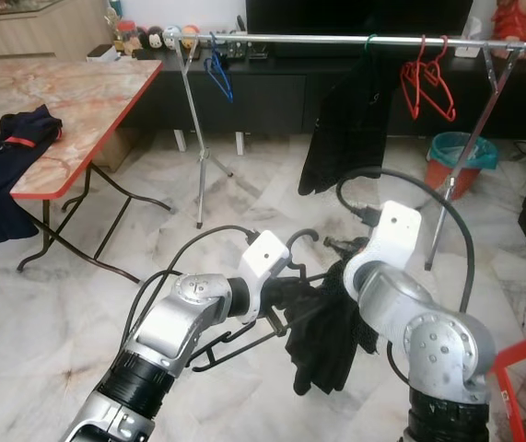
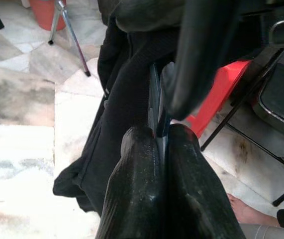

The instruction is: Hang hanger

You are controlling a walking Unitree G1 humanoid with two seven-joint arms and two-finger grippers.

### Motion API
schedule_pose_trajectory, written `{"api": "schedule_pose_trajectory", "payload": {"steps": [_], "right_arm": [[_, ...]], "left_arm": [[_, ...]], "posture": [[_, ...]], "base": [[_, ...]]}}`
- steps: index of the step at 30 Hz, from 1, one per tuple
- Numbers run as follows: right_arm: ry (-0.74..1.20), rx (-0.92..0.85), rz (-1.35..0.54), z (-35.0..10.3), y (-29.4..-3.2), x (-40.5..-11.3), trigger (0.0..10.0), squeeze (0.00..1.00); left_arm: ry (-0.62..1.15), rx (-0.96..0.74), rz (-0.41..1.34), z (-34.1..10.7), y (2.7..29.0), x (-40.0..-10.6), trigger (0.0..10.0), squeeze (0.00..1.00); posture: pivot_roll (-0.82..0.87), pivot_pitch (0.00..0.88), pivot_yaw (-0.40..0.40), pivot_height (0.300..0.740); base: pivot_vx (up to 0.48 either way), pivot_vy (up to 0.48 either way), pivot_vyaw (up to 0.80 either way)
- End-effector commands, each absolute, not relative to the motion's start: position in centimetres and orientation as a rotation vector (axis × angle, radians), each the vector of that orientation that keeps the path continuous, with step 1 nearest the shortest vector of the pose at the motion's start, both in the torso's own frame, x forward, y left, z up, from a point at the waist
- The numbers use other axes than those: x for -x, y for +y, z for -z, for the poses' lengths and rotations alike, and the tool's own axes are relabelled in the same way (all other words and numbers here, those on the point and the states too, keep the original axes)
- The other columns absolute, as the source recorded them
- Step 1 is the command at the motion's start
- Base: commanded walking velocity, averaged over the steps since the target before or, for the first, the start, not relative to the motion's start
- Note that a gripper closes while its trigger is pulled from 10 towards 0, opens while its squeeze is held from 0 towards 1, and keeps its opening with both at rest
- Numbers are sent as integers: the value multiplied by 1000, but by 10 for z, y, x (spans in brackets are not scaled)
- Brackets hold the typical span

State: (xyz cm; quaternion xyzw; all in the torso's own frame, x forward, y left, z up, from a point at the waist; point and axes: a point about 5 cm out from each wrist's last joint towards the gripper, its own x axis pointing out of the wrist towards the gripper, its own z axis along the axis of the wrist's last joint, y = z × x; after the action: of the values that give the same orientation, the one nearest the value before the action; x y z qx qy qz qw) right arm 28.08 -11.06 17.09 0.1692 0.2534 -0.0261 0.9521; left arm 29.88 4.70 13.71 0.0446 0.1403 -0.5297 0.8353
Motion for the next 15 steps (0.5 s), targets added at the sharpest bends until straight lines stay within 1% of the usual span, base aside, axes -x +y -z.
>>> {"api": "schedule_pose_trajectory", "payload": {"steps": [1, 4, 5, 7, 14, 15], "right_arm": [[484, -349, -29, -182, -97, -275, 10000, 0], [488, -359, -32, -183, -95, -272, 10000, 0], [489, -370, -30, -183, -93, -270, 10000, 0], [494, -381, -30, -184, -90, -267, 10000, 0], [506, -417, -34, -185, -83, -262, 10000, 0], [516, -427, -15, -184, -83, -259, 10000, 0]], "left_arm": [[279, -100, 1097, -141, 48, -303, 10000, 0], [267, -101, 1060, -142, 48, -306, 10000, 0], [253, -96, 1008, -144, 48, -312, 10000, 0], [246, -84, 969, -145, 48, -317, 10000, 0], [230, -72, 913, -148, 46, -323, 10000, 0], [240, -68, 849, -148, 47, -329, 10000, 0]], "posture": [[-53, 0, 63, 740], [-53, 0, 63, 740], [-54, 0, 64, 740], [-54, 0, 64, 740], [-57, 0, 68, 740], [-57, 0, 69, 740]], "base": [[0, 0, 0], [0, 0, 0], [0, 0, 0], [0, 0, 0], [0, 0, 0], [0, 0, 0]]}}
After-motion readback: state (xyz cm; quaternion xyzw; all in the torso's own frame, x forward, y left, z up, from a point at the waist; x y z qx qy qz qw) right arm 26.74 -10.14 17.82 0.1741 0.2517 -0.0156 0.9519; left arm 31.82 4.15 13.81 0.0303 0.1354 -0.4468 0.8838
